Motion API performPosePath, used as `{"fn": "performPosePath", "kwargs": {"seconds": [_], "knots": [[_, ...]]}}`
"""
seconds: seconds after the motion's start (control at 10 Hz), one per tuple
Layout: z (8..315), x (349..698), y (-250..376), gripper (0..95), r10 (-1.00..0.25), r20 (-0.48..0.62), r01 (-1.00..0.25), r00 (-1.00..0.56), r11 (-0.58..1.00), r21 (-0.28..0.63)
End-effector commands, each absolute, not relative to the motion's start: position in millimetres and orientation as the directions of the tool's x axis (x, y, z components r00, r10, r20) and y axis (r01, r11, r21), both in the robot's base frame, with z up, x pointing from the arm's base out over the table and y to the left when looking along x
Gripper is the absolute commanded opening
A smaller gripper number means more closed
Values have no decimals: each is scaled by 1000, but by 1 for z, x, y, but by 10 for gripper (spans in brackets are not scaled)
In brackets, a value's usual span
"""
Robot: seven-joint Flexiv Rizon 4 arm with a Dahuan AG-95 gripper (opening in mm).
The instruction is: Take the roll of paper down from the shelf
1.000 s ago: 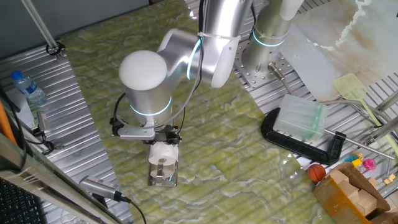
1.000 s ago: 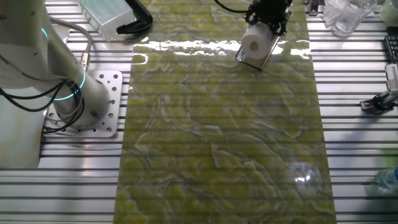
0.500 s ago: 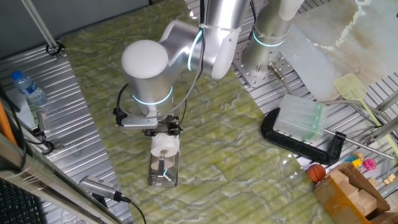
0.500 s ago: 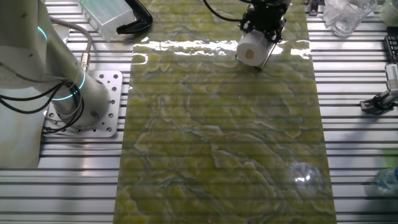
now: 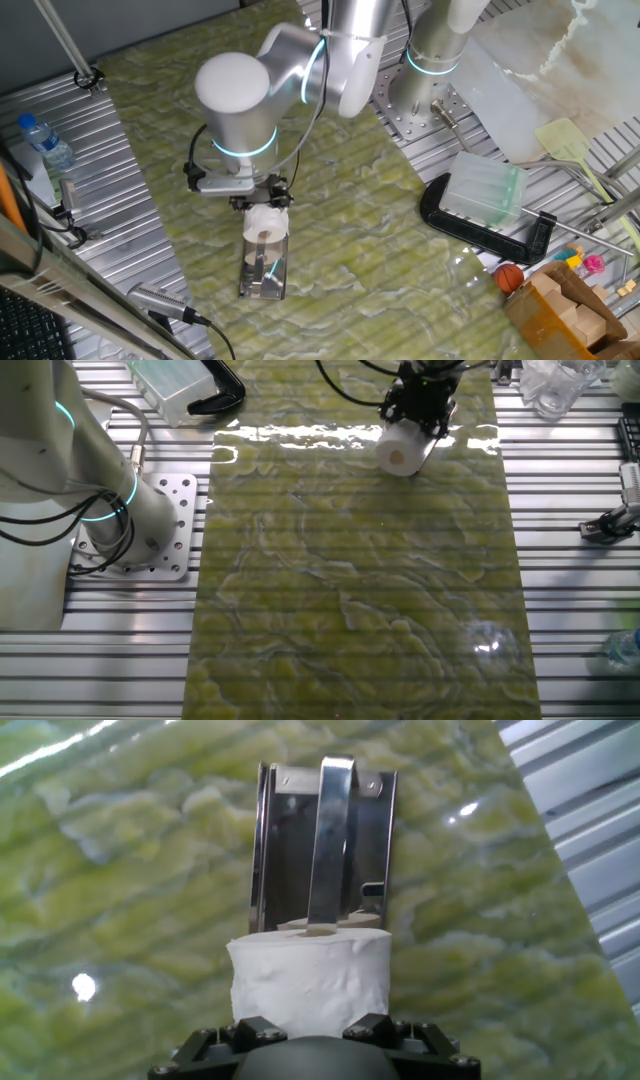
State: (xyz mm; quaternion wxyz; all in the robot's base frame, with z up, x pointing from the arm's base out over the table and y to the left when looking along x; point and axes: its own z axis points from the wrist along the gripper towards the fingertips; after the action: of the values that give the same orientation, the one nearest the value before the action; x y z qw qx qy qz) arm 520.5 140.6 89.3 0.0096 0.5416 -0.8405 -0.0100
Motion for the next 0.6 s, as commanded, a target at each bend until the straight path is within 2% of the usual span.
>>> {"fn": "performPosePath", "kwargs": {"seconds": [0.1, 0.6], "knots": [[88, 515, 134, 0, -914, 4, -913, -406, 406, 29], [89, 495, 114, 0, -924, 8, -923, -382, 382, 37]]}}
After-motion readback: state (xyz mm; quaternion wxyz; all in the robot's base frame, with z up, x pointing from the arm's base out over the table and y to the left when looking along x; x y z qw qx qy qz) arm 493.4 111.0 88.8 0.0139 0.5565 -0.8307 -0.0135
